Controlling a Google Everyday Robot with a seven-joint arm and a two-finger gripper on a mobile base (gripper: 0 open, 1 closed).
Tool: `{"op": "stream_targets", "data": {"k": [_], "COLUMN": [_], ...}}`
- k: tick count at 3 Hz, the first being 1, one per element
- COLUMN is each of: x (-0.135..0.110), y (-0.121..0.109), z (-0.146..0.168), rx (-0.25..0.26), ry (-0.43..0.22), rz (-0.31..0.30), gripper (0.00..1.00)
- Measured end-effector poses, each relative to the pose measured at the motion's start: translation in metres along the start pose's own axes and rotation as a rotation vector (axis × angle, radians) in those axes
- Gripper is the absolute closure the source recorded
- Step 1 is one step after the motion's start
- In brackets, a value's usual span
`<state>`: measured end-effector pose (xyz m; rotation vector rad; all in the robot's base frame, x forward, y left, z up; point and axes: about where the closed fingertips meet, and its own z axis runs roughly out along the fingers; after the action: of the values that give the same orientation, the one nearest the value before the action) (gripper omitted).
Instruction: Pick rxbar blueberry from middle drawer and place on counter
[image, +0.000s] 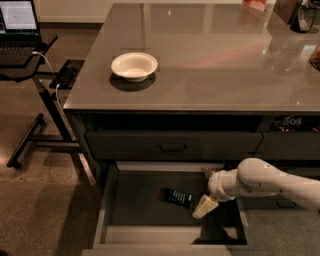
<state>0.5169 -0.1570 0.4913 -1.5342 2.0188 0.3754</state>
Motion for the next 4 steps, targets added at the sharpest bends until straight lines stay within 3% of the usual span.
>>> {"op": "stream_targets", "data": {"k": [2,4], "x": [0.007,0.013], "y": [0.013,0.018], "z": [0.056,0.108], "rx": [-0.055,-0.085], "ry": [-0.072,-0.095], "rz": [0.034,0.048], "gripper": [0.00,0.00]}}
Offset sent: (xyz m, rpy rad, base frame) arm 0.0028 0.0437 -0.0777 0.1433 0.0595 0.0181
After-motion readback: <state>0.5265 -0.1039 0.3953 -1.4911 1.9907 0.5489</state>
